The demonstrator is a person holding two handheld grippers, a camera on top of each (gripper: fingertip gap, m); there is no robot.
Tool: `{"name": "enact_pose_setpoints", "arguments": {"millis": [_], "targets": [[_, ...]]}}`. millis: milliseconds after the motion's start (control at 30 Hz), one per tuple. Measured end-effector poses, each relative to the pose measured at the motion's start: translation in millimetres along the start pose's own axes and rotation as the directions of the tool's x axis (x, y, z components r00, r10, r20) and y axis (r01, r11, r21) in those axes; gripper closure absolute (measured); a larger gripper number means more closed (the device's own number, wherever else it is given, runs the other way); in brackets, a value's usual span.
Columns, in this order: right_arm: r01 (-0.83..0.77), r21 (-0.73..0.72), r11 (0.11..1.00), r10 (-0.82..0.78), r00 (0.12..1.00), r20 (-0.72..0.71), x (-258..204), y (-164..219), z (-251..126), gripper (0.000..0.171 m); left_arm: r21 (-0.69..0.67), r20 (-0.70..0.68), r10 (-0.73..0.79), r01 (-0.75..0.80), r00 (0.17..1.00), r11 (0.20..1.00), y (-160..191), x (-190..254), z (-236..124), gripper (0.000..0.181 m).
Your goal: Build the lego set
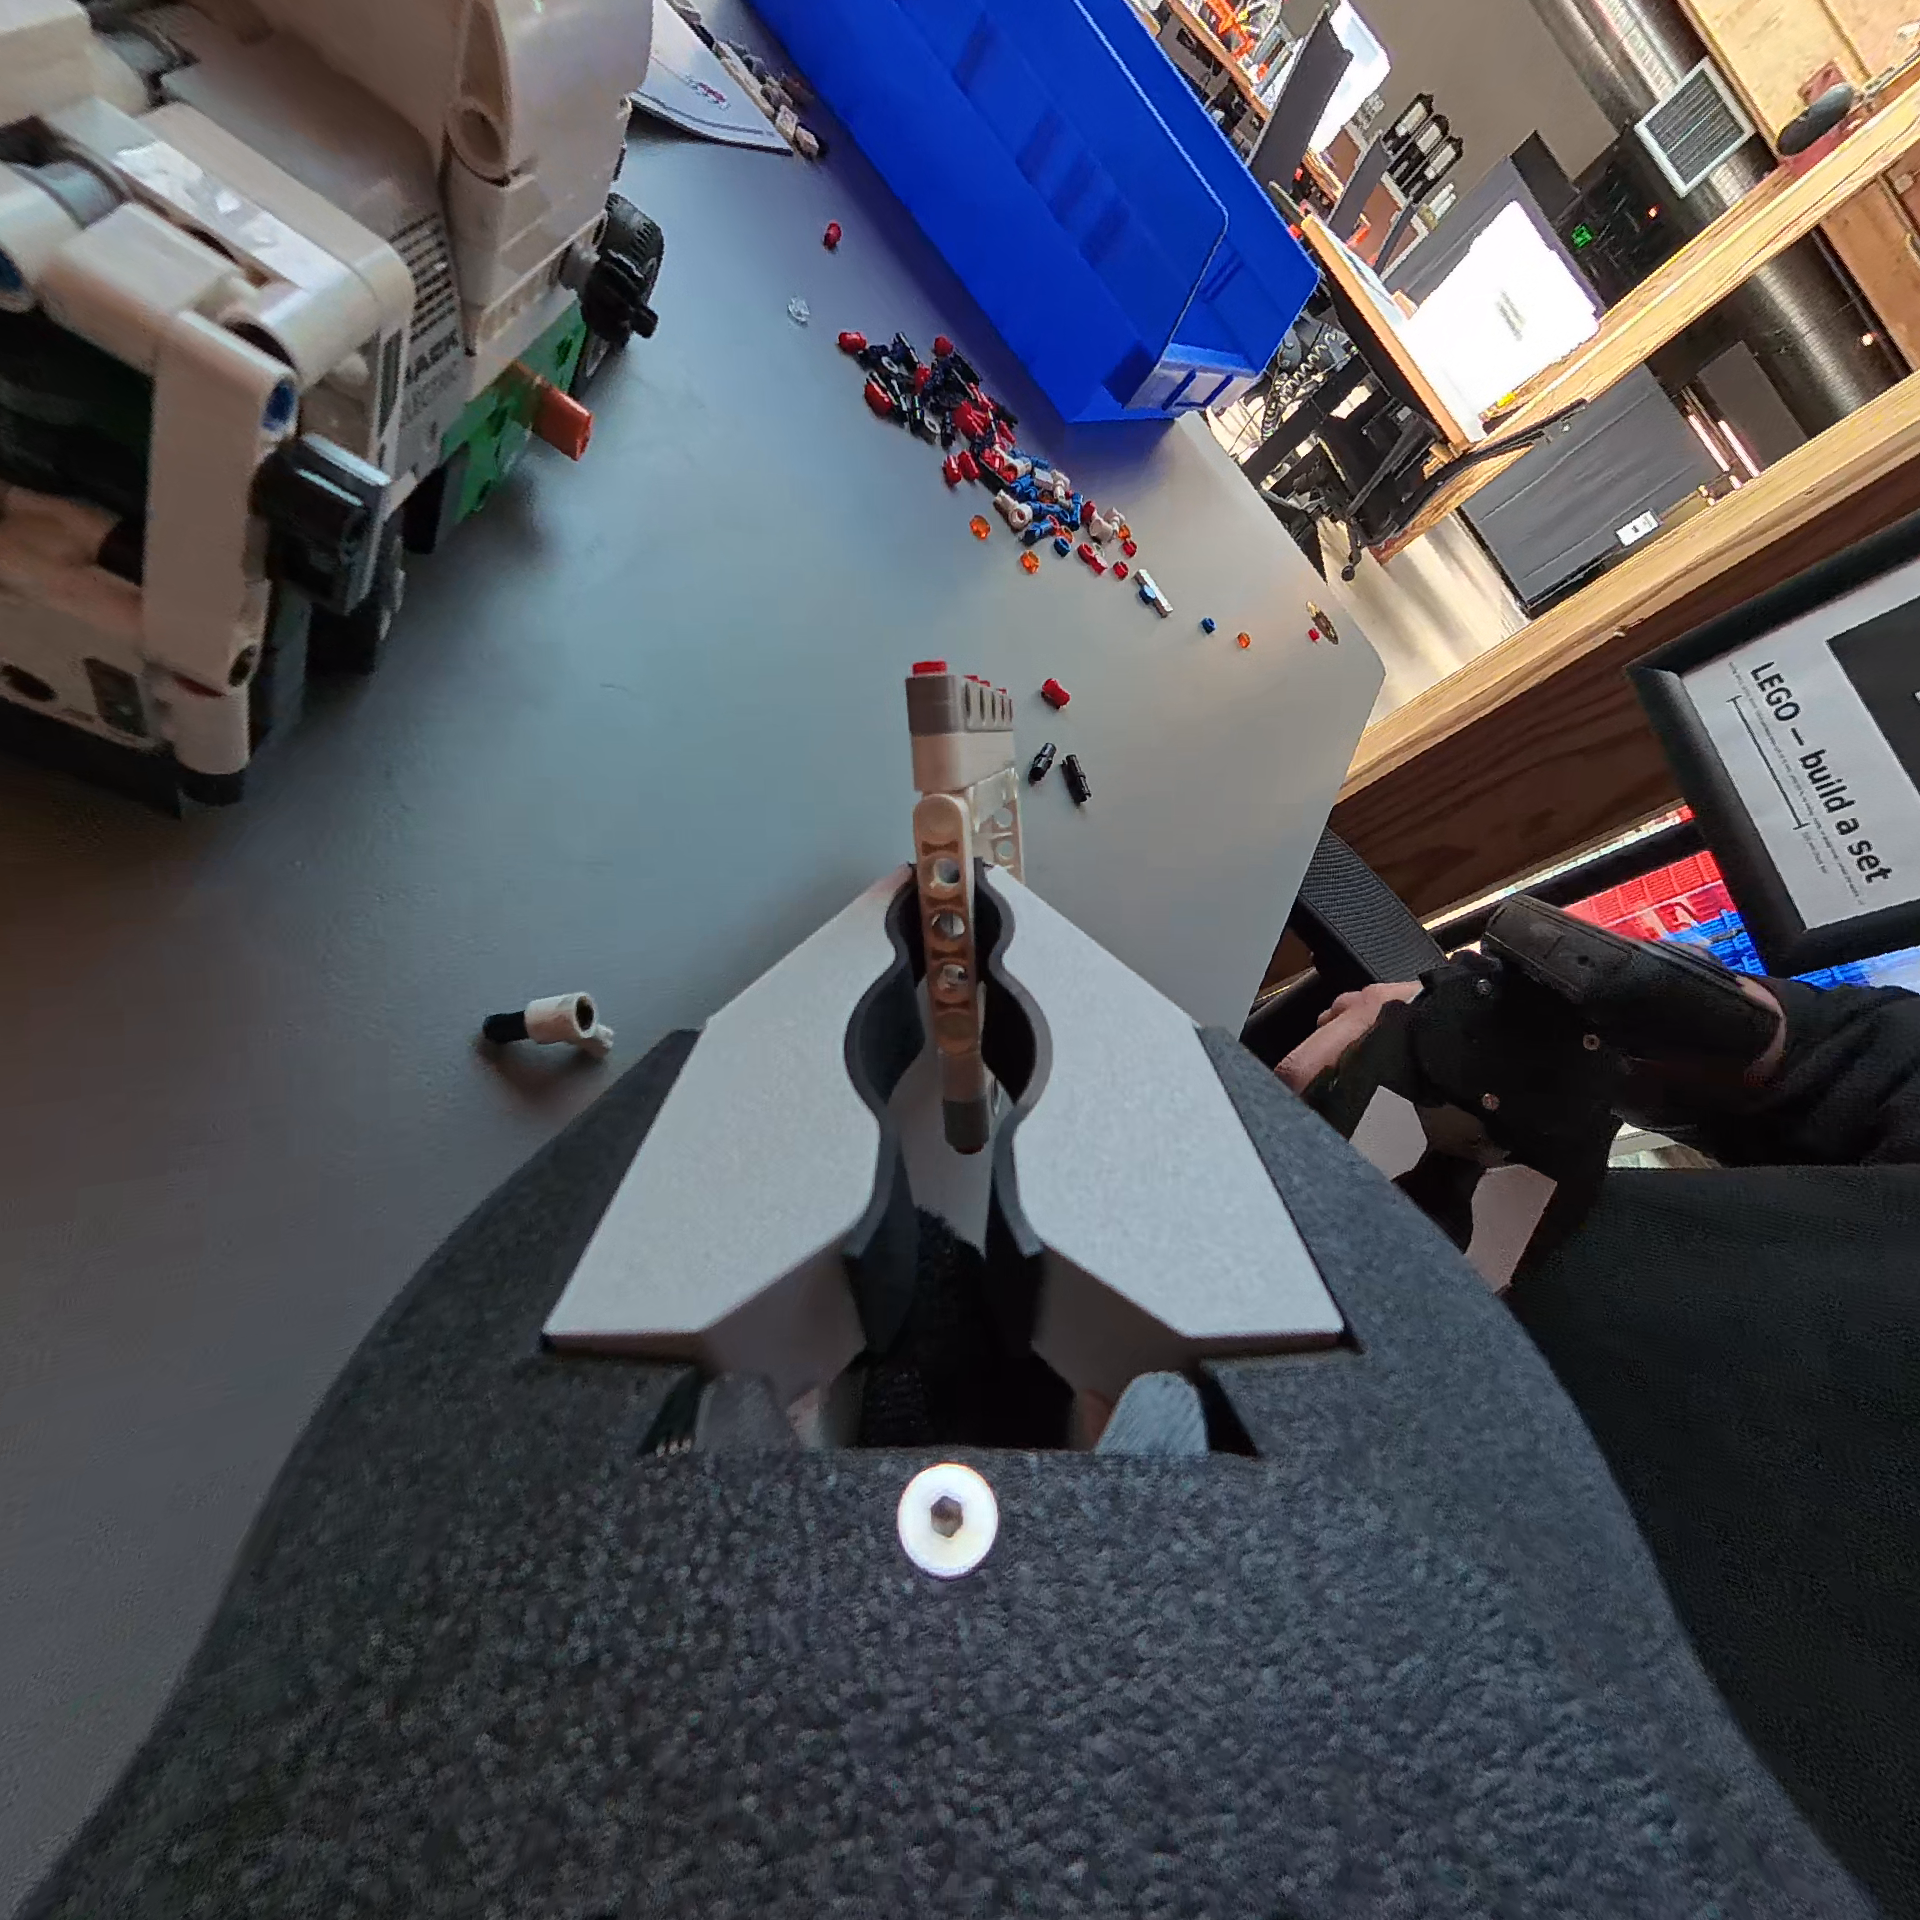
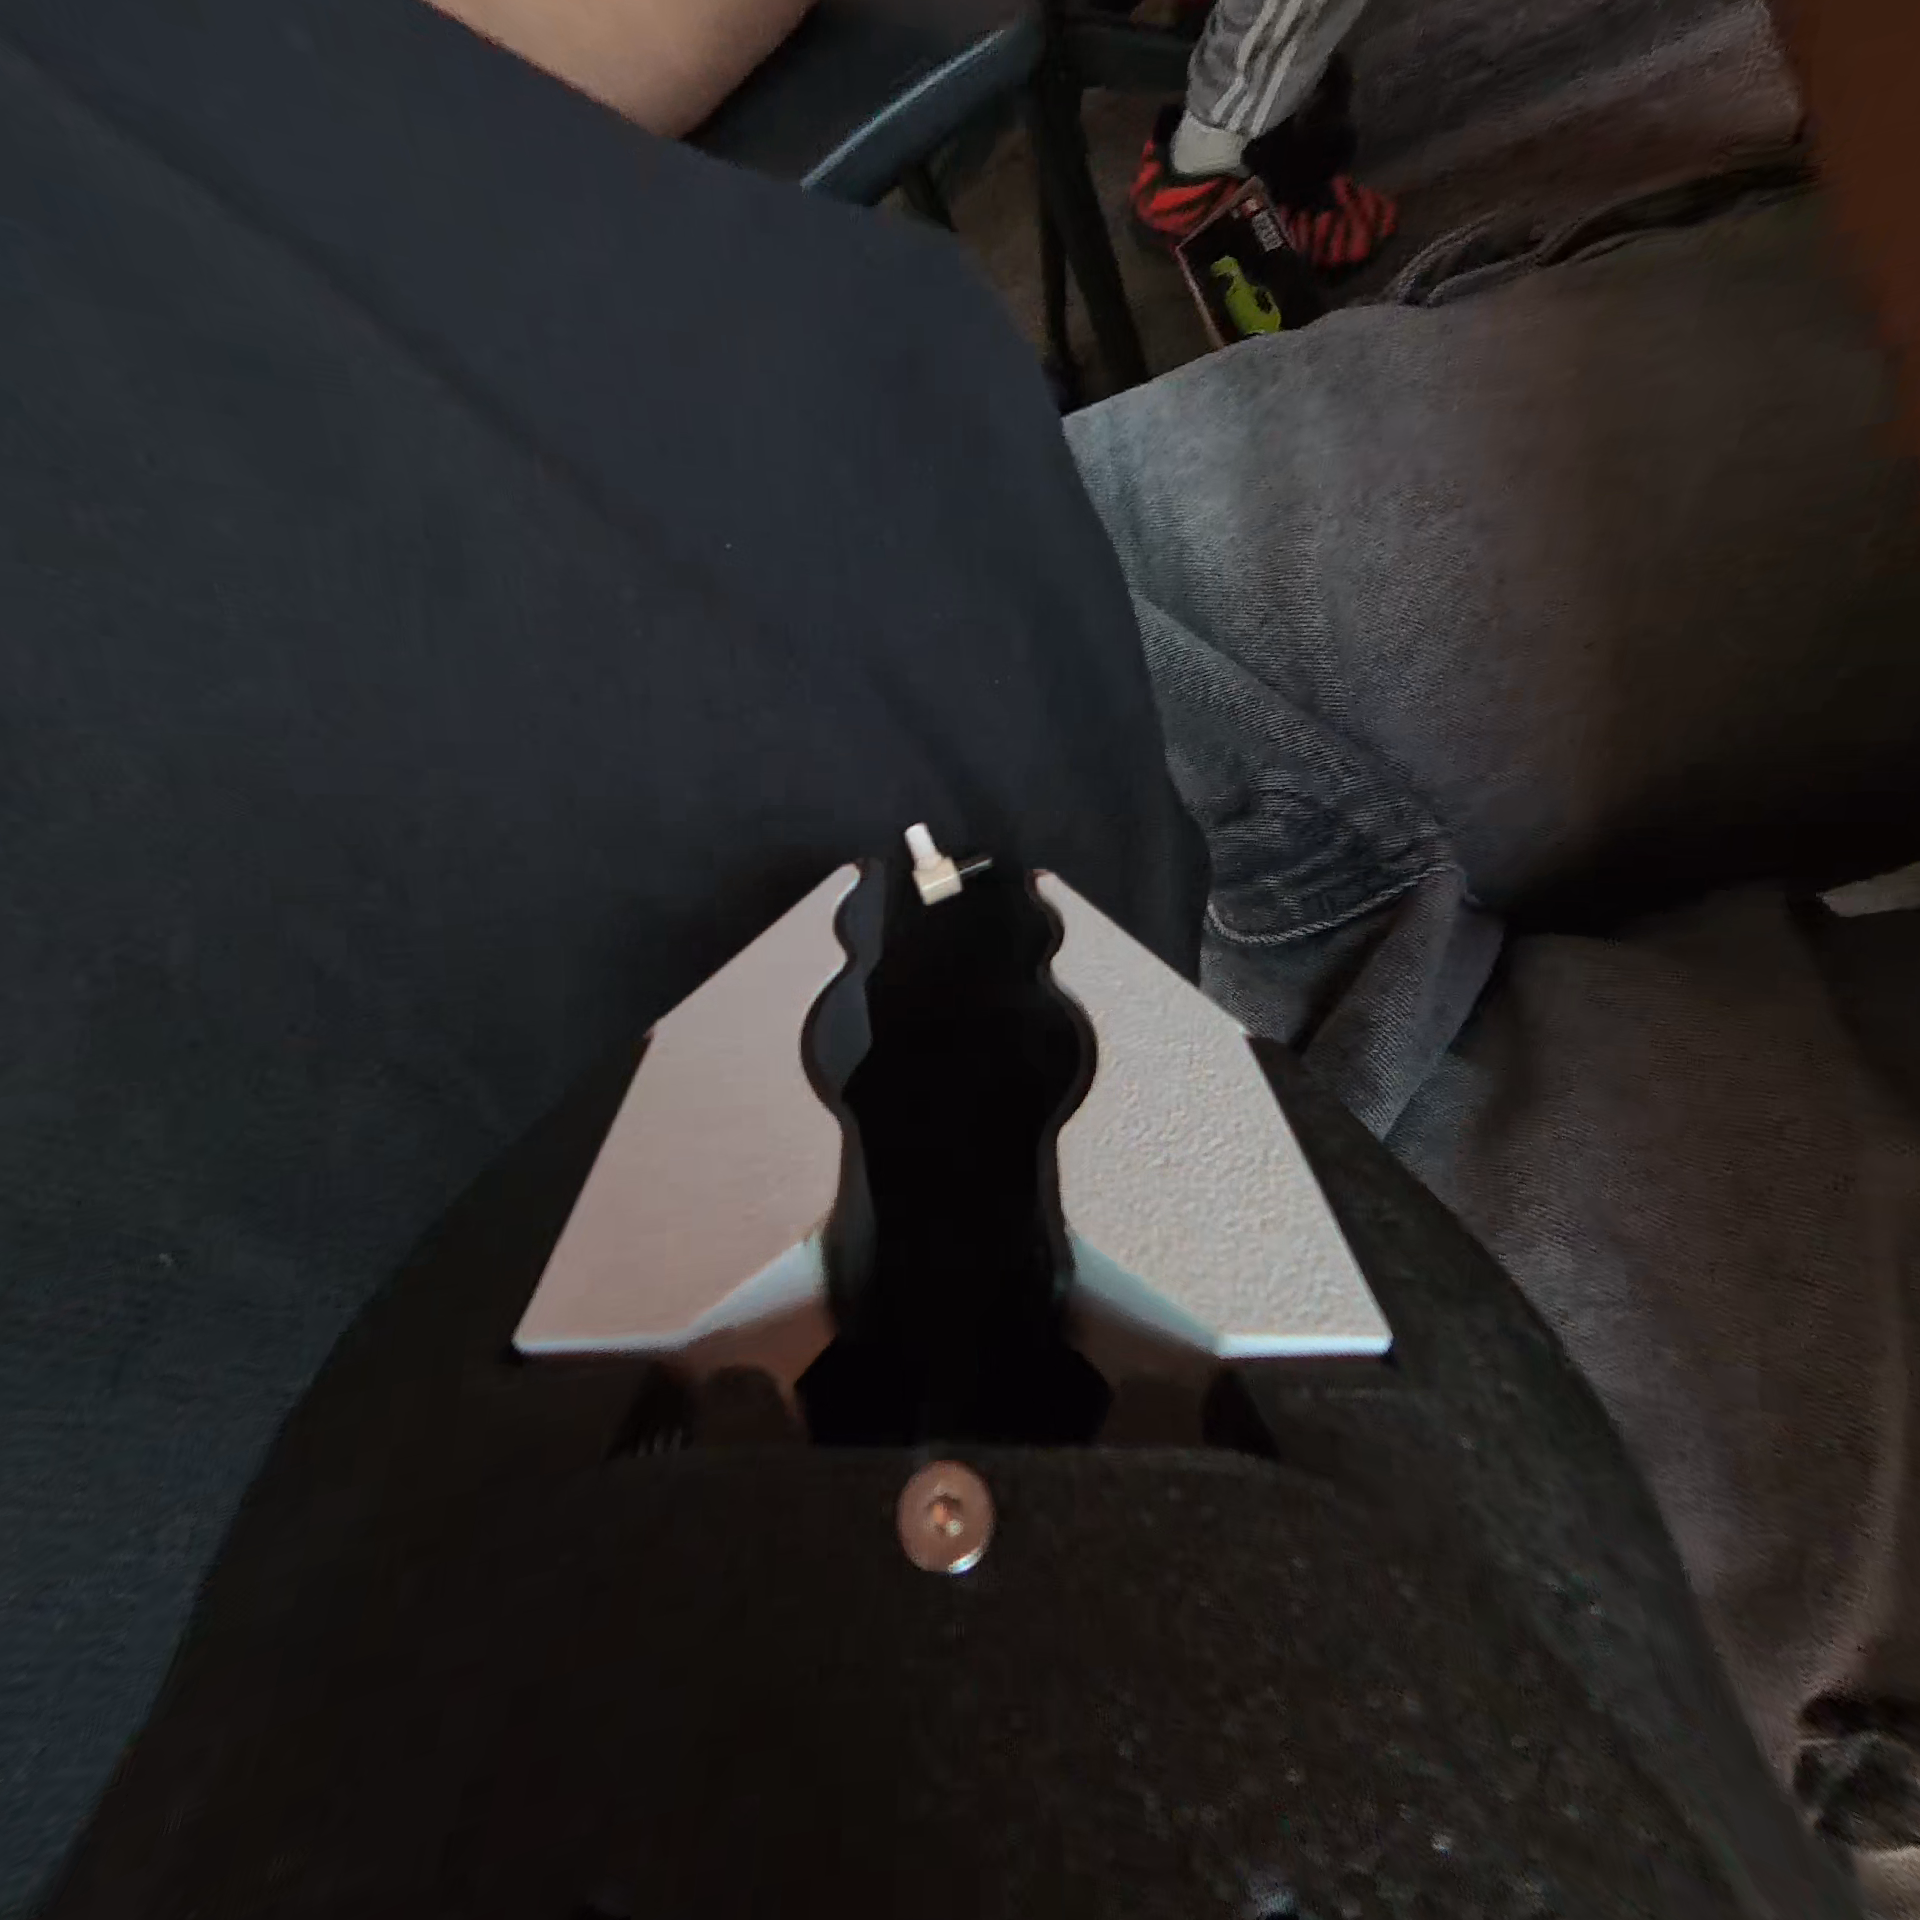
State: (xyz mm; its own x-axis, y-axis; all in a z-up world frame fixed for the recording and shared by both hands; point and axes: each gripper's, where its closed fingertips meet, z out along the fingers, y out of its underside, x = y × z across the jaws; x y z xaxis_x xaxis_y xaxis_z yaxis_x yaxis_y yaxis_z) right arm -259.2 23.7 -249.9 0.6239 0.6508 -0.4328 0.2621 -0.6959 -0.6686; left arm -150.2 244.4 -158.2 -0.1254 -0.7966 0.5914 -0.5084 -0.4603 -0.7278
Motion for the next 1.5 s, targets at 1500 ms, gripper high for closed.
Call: {"name": "enact_pose_setpoints", "arguments": {"millis": [1500], "targets": [[0.290, 0.317, 0.903, -0.214, 0.943, -0.255, 30, -103, -35, 0.168, -0.011, -0.015, -0.006, 0.006, 1.000, 1.000, 1, 1, 1, 0.179]]}}
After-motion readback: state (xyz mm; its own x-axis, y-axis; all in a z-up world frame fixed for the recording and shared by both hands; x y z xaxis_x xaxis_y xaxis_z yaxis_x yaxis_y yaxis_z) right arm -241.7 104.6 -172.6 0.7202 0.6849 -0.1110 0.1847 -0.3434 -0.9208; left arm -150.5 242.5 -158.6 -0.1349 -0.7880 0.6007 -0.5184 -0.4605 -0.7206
